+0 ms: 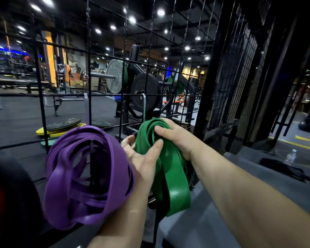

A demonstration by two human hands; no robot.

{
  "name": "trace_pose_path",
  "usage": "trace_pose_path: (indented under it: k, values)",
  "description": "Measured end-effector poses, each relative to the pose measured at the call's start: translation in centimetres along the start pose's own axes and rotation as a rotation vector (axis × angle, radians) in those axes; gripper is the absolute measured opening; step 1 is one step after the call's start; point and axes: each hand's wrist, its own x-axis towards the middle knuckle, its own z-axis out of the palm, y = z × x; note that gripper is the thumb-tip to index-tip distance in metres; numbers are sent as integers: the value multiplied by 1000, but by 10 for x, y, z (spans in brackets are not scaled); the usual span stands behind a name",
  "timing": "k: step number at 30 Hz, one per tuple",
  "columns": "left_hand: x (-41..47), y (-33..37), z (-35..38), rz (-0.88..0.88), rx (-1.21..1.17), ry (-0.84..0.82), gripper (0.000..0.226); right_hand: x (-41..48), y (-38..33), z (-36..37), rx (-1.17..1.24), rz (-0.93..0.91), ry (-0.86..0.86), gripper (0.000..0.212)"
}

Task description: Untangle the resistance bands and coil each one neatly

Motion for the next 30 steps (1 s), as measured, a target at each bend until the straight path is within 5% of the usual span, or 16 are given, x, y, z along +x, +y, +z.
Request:
trace_pose_path:
  k: [3,8,14,19,26,30]
  values:
    - [-3,-5,0,71,186,46,83,-8,2,1,-128,-41,81,22]
    - [-15,-14,-5,216,185,47,90,-19,11,2,-341,-59,193,42]
    - [-30,-26,-14,169,308,28,64,-42,28,8,-486,7,348,33]
    - [-49,-38,-22,202,382,10,63,-56,34,16,-515,24,377,79]
    - [-82,-32,-31,-20,164,125,50,-81,26,23,-596,206,434,75]
    - [-108,-36,-32,102,279,93,24,-113,28,20,-700,297,451,67]
